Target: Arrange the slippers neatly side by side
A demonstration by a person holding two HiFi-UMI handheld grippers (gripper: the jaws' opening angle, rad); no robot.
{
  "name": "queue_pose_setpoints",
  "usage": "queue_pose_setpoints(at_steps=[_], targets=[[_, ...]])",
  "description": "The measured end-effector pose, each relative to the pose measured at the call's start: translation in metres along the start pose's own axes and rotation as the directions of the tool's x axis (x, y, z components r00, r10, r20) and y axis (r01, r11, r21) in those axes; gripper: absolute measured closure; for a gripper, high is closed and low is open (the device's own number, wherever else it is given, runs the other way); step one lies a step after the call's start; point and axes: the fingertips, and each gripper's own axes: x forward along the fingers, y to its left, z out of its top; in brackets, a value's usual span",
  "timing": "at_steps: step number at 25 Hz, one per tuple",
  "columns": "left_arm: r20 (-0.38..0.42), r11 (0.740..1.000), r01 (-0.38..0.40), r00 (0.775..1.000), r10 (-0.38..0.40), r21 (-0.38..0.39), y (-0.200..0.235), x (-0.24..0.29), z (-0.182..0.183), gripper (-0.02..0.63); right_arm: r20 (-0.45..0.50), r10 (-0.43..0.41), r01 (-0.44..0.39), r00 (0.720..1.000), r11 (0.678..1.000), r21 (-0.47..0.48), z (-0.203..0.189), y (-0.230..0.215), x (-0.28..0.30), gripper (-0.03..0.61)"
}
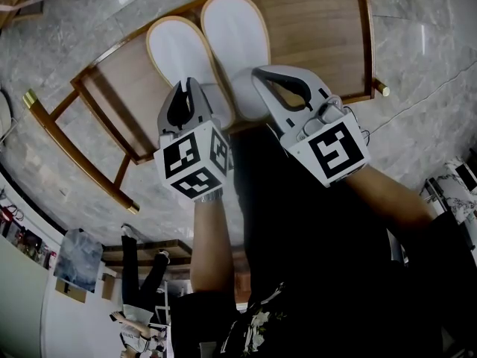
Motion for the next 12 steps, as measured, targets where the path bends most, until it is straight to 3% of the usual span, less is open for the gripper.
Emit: queue_pose_setpoints(at_steps=[3,7,12], targets=[[-0.001,1.000,0.002,1.000,-0.002,0.007,0.000,0.000,-0.001,0.578,0.002,0.002,-0.002,1.000,1.000,0.001,0.000,0.002,0.000,0.578],[-0.011,0.999,0.043,0.999,-0.043,0.020,-0.008,0.002,-0.002,0.487,0.006,0.003,-0.003,1.000,1.000,0.000,0.001,0.001,-0.002,0.578],[0.010,0.999,0.038,0.999,-0.038,0.037,-0.011,-0.007,0.002,0.463,0.022,0.012,-0.012,1.000,1.000,-0.021,0.006,0.006,-0.006,0.578]])
